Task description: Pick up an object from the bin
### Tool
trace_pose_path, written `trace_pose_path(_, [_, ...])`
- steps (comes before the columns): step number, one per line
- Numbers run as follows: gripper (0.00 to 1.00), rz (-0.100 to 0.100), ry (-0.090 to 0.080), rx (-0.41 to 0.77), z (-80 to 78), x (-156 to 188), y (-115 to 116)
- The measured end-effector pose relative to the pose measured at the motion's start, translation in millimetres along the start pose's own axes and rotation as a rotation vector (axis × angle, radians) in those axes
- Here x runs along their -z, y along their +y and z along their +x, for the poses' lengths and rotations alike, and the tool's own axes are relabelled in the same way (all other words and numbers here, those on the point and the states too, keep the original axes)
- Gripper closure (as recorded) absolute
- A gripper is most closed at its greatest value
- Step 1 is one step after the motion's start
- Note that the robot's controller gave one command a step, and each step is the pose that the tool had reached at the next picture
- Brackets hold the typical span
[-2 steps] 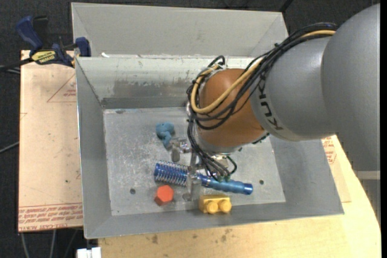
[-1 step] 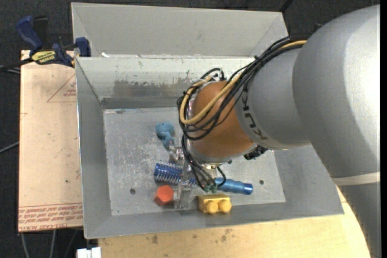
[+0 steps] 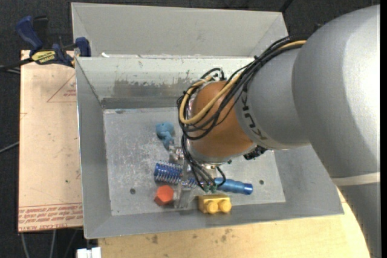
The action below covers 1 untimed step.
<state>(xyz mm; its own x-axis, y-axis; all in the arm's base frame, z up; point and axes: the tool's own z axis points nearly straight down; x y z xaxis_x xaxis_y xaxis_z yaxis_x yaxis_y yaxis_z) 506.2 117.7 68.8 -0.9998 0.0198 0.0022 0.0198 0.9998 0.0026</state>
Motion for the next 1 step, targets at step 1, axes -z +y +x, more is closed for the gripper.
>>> trace_pose_path(1, [1.00, 0.000, 0.001, 0.000, 0.4, -0.5, -0.1])
